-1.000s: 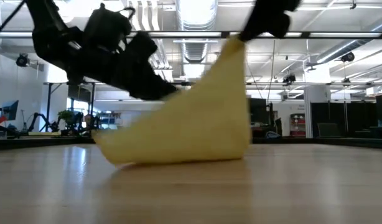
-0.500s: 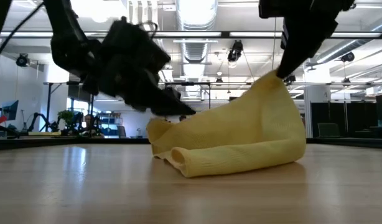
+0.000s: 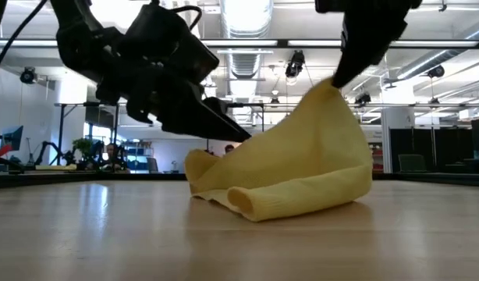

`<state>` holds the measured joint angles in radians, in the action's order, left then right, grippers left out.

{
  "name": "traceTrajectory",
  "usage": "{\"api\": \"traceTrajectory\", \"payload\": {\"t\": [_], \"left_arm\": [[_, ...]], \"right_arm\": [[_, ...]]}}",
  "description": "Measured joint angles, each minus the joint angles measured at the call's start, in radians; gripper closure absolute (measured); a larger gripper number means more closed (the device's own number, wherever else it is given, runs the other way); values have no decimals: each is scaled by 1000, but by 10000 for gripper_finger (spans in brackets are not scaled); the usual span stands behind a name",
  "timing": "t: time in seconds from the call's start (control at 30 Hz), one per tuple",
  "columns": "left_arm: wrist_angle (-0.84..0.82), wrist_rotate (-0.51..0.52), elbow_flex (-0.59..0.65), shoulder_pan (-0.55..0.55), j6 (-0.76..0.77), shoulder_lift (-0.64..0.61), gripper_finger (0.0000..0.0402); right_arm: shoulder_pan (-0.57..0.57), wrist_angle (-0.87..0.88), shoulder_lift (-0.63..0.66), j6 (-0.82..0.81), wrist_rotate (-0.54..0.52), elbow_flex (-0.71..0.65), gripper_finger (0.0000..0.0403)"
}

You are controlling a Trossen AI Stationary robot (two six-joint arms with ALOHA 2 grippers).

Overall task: Fold microfiber towels
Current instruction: Fold the yellow microfiber towel

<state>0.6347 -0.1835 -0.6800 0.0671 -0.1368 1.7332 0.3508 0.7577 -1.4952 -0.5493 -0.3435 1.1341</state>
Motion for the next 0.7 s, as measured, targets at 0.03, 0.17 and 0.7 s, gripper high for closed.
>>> {"api": "traceTrajectory", "payload": {"t": [0.03, 0.17, 0.7], "left_arm": [[0, -2, -7, 4, 1, 11, 178], [-3, -21, -44, 11, 34, 57, 178], [-208, 8, -70, -1, 57, -85, 389]], "right_arm": [[0, 0, 0, 13, -1, 9, 394], [0, 2, 0, 53, -33, 44, 394], [18, 83, 3, 261, -156, 208, 394]]}}
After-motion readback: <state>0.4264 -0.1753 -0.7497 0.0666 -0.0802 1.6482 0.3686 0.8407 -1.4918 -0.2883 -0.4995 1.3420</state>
